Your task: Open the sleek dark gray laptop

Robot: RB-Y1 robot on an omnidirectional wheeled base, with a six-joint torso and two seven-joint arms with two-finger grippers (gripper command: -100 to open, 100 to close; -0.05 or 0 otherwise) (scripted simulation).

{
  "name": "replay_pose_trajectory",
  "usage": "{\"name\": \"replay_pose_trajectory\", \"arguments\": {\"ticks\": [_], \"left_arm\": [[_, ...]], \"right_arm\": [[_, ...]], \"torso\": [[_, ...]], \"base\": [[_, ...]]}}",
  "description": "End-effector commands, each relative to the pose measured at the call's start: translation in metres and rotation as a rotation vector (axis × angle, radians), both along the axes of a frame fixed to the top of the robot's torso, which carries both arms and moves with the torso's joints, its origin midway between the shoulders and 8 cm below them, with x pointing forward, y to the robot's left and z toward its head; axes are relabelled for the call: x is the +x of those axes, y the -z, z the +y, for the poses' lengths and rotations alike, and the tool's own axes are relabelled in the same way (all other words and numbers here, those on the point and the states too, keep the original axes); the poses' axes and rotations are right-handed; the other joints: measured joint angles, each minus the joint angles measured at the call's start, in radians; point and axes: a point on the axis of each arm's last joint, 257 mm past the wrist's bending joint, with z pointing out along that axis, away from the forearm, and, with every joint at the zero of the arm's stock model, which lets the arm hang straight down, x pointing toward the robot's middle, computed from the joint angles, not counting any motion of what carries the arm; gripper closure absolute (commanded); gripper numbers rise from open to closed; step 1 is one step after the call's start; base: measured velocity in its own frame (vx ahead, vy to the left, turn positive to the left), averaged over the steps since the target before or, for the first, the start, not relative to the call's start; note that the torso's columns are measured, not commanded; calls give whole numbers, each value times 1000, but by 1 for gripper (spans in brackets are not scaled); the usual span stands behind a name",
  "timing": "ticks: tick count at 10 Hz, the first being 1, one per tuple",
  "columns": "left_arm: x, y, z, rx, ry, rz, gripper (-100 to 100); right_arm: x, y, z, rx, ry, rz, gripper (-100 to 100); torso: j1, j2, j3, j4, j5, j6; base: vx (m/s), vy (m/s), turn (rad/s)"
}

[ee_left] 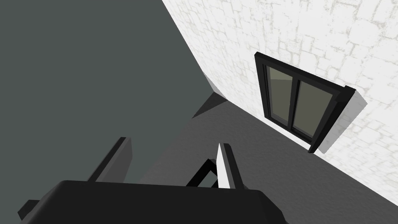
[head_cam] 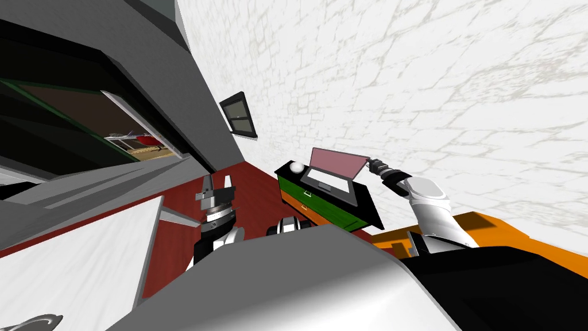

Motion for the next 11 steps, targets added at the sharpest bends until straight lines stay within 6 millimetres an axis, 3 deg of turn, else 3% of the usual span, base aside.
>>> {"name": "replay_pose_trajectory", "arguments": {"ticks": [1, 2, 4, 6, 7, 8, 9, 11], "left_arm": [[0, 0, 0, 0, 0, 0, 0], [0, 0, 0, 0, 0, 0, 0], [0, 0, 0, 0, 0, 0, 0], [0, 0, 0, 0, 0, 0, 0], [0, 0, 0, 0, 0, 0, 0], [0, 0, 0, 0, 0, 0, 0], [0, 0, 0, 0, 0, 0, 0], [0, 0, 0, 0, 0, 0, 0]], "right_arm": [[9, -6, 20, -44, -17, -53, 100], [8, 8, 23, -37, -16, -48, 100], [14, 2, 35, -65, -22, -86, 100], [14, 13, 38, -76, -20, -77, 100], [19, 5, 49, -84, -23, -120, 100], [19, 15, 52, -93, -21, -112, 100], [24, 3, 62, -111, -22, -155, 100], [24, 17, 67, -125, -17, -142, 100]], "torso": [[0, 0, 0, 0, 0, 1], [-1, 0, 0, 0, 0, 1], [3, -3, -2, -1, 0, 2], [1, -1, -1, -1, 0, 2], [1, -2, -1, -1, 0, 2], [0, -1, 0, -1, 0, 1], [0, -1, 0, -1, -1, 2], [1, -1, 0, -1, 0, 2]], "base": [[-78, -73, 38], [-70, -63, 20], [-45, -27, 9], [-49, -26, 12], [-59, -45, 16], [-65, -53, 25], [-91, -53, 33], [-45, -29, 8]]}}
